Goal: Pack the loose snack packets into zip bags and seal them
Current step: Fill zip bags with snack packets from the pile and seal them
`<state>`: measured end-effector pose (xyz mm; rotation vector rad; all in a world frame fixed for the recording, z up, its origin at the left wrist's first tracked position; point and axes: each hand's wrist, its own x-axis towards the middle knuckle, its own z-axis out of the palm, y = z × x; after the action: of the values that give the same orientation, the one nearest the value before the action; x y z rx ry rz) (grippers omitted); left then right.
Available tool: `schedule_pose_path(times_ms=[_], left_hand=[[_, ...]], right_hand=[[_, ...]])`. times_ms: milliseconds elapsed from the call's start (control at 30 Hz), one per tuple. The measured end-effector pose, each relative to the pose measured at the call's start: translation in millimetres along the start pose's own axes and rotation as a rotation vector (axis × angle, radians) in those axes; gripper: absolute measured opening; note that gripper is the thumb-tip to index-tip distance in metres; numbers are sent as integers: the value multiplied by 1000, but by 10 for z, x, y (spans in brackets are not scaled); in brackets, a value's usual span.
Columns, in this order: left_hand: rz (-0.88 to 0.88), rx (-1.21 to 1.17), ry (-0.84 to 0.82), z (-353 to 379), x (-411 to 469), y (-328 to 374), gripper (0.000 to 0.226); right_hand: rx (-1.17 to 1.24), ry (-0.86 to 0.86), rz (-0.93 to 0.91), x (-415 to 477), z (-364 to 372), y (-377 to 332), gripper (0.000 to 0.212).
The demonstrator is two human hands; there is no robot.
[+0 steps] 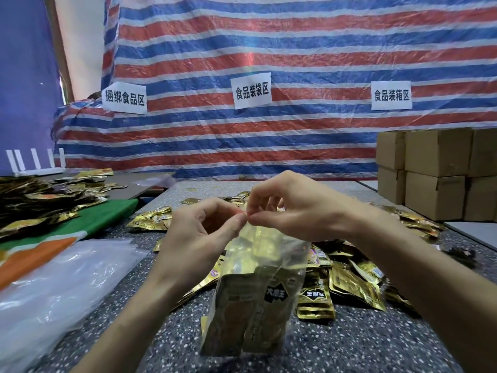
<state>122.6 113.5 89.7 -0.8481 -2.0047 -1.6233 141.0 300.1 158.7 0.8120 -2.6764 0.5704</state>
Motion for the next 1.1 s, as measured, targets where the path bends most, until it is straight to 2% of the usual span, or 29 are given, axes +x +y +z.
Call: schedule_pose_path(times_ms=[133, 267, 433, 700, 1100], left_hand=[[-23, 35, -22, -36, 9, -8, 8], [-7, 66, 24, -54, 6, -42, 13], [14, 63, 62, -51, -37, -92, 17], [31, 85, 94, -27, -67, -83, 14], [21, 36, 3, -71, -100, -26, 12]], right_hand=[[-65, 43, -19, 30, 90, -48, 11], [-80, 82, -15, 34, 164, -80, 7], [-53, 83, 1, 35, 186, -109, 1], [-46, 72, 7, 29, 181, -104, 6], [102, 21, 26, -14, 103, -36, 4]])
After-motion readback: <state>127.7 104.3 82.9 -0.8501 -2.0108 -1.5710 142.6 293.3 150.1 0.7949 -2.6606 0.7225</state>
